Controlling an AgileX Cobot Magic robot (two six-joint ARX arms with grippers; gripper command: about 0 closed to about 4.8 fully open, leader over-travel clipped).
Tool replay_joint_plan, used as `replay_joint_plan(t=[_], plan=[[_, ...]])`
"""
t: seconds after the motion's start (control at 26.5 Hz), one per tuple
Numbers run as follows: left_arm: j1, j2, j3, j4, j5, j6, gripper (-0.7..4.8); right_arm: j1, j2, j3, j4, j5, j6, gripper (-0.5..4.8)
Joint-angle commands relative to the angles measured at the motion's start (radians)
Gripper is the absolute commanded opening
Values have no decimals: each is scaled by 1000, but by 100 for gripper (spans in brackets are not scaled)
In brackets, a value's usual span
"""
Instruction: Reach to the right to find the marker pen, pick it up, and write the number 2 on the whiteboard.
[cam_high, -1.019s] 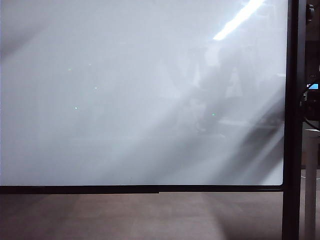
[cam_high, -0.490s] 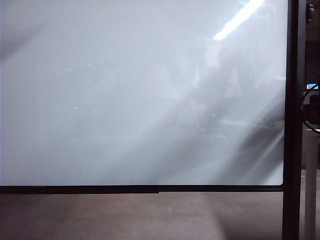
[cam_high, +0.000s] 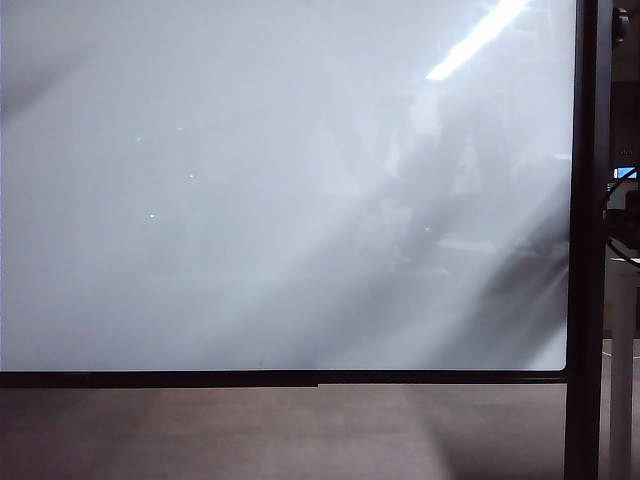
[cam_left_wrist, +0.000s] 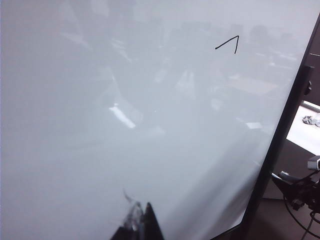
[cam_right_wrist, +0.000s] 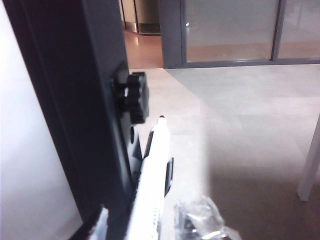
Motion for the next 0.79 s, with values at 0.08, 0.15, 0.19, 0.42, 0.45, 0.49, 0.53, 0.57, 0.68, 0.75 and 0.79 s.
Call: replay_joint_plan(t=[0.08, 0.15, 0.19, 0.42, 0.45, 0.49, 0.53, 0.57, 0.68, 0.75, 0.79], plan=[[-1, -1, 4, 2, 5, -3, -5, 1, -4, 4, 17, 2, 0, 166], [-1, -1, 4, 2, 5, -3, -5, 2, -4, 4, 17, 2, 0, 166], [-1, -1, 4, 2, 5, -3, -5, 2, -4, 4, 16, 2, 0, 165], [-1, -1, 4, 2, 5, -3, -5, 2, -4, 4, 10, 2, 0, 112], [-1, -1, 4, 2, 5, -3, -5, 2, -4, 4, 10, 2, 0, 112], [-1, -1, 4, 2, 5, -3, -5, 2, -4, 4, 10, 2, 0, 112], [-1, -1, 4, 2, 5, -3, -5, 2, -4, 4, 10, 2, 0, 112], [-1, -1, 4, 2, 5, -3, -5, 2, -4, 4, 10, 2, 0, 112], [-1, -1, 4, 2, 5, -3, -5, 2, -4, 4, 2, 2, 0, 112], [-1, -1, 4, 2, 5, -3, -5, 2, -4, 4, -7, 2, 0, 112], [-1, -1, 4, 2, 5, -3, -5, 2, -4, 4, -10, 2, 0, 112]])
